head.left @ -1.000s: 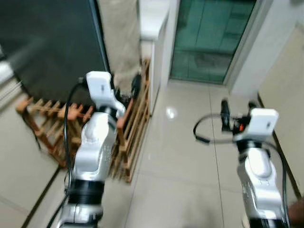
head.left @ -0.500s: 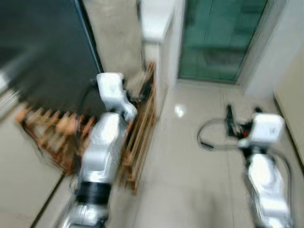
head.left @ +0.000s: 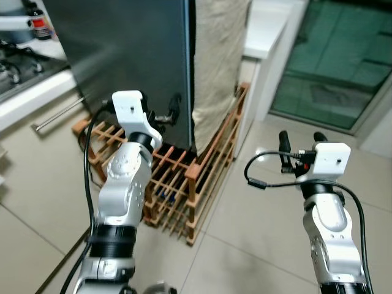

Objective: Restocking fridge

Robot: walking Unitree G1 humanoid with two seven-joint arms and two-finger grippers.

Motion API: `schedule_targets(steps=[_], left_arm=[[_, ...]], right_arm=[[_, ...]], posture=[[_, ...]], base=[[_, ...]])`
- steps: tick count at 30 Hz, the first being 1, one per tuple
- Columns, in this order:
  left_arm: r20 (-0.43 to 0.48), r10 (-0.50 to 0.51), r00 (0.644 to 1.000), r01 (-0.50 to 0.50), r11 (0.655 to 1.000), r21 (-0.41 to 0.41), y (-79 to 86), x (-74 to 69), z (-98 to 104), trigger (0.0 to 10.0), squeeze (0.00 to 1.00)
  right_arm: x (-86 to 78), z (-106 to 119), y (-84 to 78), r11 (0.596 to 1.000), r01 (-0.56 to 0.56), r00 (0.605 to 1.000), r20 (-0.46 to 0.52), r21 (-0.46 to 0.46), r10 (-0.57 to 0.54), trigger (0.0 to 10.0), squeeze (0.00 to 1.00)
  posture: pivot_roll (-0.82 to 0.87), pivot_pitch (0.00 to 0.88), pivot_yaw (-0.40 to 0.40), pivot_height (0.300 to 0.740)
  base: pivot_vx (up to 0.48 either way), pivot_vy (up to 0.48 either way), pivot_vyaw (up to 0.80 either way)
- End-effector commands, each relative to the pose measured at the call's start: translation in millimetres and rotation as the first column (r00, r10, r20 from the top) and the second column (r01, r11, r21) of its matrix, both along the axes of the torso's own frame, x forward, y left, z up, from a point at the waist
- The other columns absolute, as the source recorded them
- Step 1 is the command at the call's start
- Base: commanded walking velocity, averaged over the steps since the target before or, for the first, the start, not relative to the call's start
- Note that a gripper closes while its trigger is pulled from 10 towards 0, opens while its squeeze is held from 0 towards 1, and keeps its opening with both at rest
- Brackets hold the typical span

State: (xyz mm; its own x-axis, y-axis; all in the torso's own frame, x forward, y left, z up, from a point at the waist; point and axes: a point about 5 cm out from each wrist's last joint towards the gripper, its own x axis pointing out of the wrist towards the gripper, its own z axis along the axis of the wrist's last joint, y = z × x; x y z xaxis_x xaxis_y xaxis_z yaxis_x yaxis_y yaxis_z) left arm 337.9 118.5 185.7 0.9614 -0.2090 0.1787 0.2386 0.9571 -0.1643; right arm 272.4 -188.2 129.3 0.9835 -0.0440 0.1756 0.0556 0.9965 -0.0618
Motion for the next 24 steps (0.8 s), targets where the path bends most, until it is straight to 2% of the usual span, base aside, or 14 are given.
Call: schedule_targets(steps=[1, 7, 9, 13, 15, 17, 18, 19, 20, 21, 23, 24], left_arm=[[-0.012, -0.027, 1.000, 0.027, 0.999, 0.033, -5.1, 2.4, 0.0, 10.0, 0.00], [-0.034, -0.038, 0.999, 0.040, 0.998, 0.051, -1.0, -7.0, -11.4, 10.0, 0.00], [-0.037, -0.019, 0.999, 0.020, 0.999, 0.026, 0.6, -9.1, -12.7, 10.0, 0.00], [-0.038, 0.008, 0.999, -0.007, 1.000, 0.028, 5.0, -15.5, -12.8, 10.0, 0.00], [-0.033, 0.025, 0.999, -0.023, 0.999, 0.046, 14.8, -26.9, -11.5, 10.0, 0.00], [-0.028, 0.040, 0.999, -0.038, 0.997, 0.066, 28.4, -48.5, -3.3, 10.0, 0.00], [0.049, 0.043, 0.998, -0.047, 0.995, 0.088, 35.2, -63.9, 6.3, 10.0, 0.00], [0.049, 0.043, 0.998, -0.047, 0.995, 0.088, 35.2, -63.9, 6.3, 10.0, 0.00], [0.106, 0.042, 0.993, -0.053, 0.993, 0.104, 38.5, -74.2, 13.0, 10.0, 0.00], [0.116, 0.135, 0.984, -0.148, 0.983, 0.108, 51.3, -82.1, 6.4, 10.0, 0.00], [0.063, 0.194, 0.979, -0.196, 0.980, 0.031, 53.5, -79.1, -3.9, 10.0, 0.00], [0.078, 0.186, 0.979, -0.188, 0.982, 0.015, 46.7, -76.7, -1.9, 10.0, 0.00]], right_arm=[[3.5, 2.6, -1.3, 1.000, 0.004, 1.000, 0.006, -0.001, -0.004, 10.0, 0.00], [-0.6, -1.3, -2.8, 1.000, 0.016, 1.000, -0.015, 0.008, -0.016, 10.0, 0.00], [-3.1, -0.3, -2.6, 1.000, 0.013, 1.000, -0.003, 0.010, -0.013, 10.0, 0.00], [-8.2, 4.9, -3.0, 1.000, 0.017, 1.000, 0.002, 0.005, -0.017, 10.0, 0.00], [-18.1, 12.1, -4.9, 0.999, 0.036, 0.999, 0.021, -0.002, -0.036, 10.0, 0.00], [-38.1, 20.0, -7.1, 0.999, 0.047, 0.998, 0.037, -0.006, -0.047, 10.0, 0.00], [-52.3, 28.8, -4.7, 0.999, 0.027, 0.996, 0.085, -0.029, -0.024, 10.0, 0.00], [-52.3, 28.8, -4.7, 0.999, 0.027, 0.996, 0.085, -0.029, -0.024, 10.0, 0.00], [-61.5, 35.0, -2.4, 0.999, 0.010, 0.993, 0.119, -0.046, -0.004, 10.0, 0.00], [-73.1, 51.6, 2.2, 0.996, -0.020, 0.971, 0.234, -0.089, 0.040, 10.0, 0.00], [-73.4, 51.3, 0.3, 0.995, 0.009, 0.967, 0.254, -0.102, 0.018, 10.0, 0.00], [-69.9, 44.3, -2.4, 0.997, 0.023, 0.976, 0.217, -0.074, -0.006, 10.0, 0.00]], posture=[[-0.11, 0.000, 0.017, 0.740], [-0.12, 0.000, 0.027, 0.740], [-0.12, 0.000, 0.025, 0.740], [-0.11, 0.000, 0.021, 0.740], [-0.11, 0.000, 0.019, 0.740], [-0.11, 0.000, 0.017, 0.740], [-0.09, 0.000, 0.017, 0.740], [-0.09, 0.000, 0.017, 0.740], [-0.09, 0.000, 0.017, 0.740], [-0.10, 0.000, 0.006, 0.740], [-0.10, 0.000, 0.006, 0.740], [-0.10, 0.000, 0.004, 0.740]], base=[[0.000, 0.000, 0.00], [0.000, 0.000, -0.62], [0.000, 0.000, 0.00], [0.000, 0.000, 0.00], [0.000, 0.000, 0.00], [0.000, 0.000, 0.00], [0.000, 0.000, 0.00], [0.000, 0.000, 0.00], [0.000, 0.000, 0.00], [0.000, 0.000, 0.00], [0.000, 0.000, 0.00], [0.000, 0.000, 0.00]])
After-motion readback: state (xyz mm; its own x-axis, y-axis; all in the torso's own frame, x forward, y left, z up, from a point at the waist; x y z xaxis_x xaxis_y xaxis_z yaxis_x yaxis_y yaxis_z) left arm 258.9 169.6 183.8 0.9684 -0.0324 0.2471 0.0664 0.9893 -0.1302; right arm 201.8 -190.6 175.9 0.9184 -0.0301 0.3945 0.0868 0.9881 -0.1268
